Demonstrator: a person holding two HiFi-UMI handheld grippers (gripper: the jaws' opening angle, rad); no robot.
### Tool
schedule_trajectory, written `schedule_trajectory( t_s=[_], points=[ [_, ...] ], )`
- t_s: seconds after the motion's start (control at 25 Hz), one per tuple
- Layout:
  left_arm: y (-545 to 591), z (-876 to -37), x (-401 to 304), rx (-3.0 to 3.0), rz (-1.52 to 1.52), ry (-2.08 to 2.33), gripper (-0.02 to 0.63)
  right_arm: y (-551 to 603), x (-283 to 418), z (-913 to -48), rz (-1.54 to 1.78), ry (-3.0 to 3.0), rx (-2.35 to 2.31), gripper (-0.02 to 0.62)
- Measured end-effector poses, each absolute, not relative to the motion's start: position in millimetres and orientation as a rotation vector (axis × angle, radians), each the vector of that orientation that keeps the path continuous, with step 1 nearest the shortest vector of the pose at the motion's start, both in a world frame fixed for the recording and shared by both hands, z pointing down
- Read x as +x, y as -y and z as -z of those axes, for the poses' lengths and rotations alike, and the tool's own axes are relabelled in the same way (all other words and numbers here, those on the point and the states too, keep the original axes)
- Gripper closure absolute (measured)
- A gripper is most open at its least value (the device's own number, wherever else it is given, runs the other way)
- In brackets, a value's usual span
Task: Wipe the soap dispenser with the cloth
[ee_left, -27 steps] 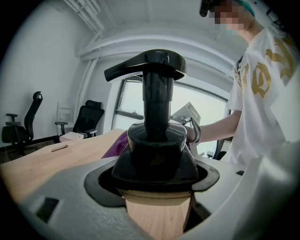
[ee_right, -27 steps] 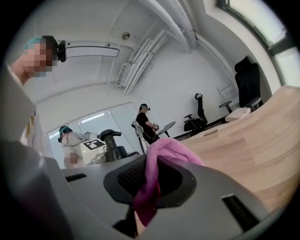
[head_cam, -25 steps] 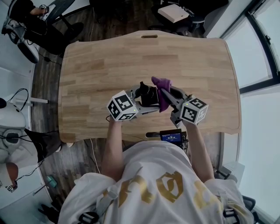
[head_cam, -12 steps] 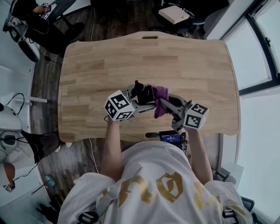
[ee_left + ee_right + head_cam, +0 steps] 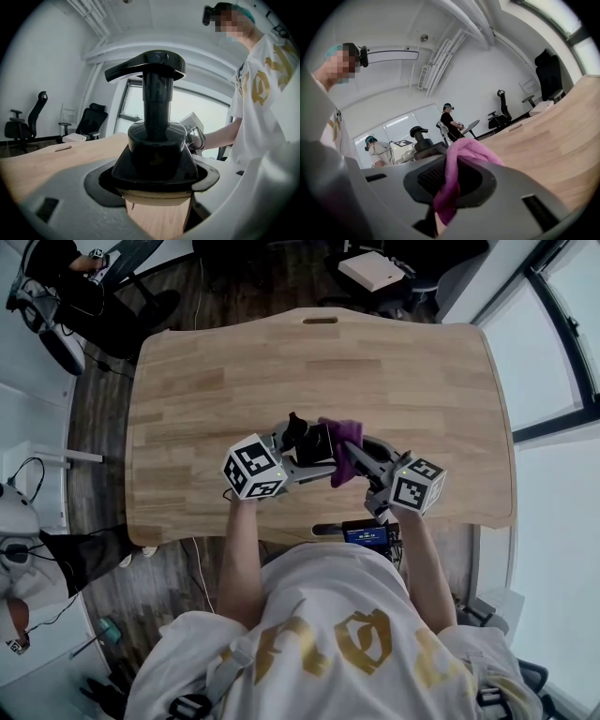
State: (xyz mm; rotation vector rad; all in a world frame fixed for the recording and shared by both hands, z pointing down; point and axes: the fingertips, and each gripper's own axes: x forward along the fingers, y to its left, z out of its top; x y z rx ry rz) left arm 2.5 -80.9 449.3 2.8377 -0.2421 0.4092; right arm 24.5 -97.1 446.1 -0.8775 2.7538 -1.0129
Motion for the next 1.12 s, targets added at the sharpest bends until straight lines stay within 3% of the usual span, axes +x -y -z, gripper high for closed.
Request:
schedule_trajectory(
  t_s=[0.56, 1.12],
  points=[
    [86.4, -420.3, -1.6, 2.821, -0.157, 0.226, 0.244, 116.2, 31.9, -449.9, 1.099, -2.571, -0.909, 0.545],
    [91.7, -406.3, -4.1, 2.794, -0.028, 0.216, 0.244, 84.4, -7.8, -456.0, 1.000, -2.830, -0.712, 0.545]
  ],
)
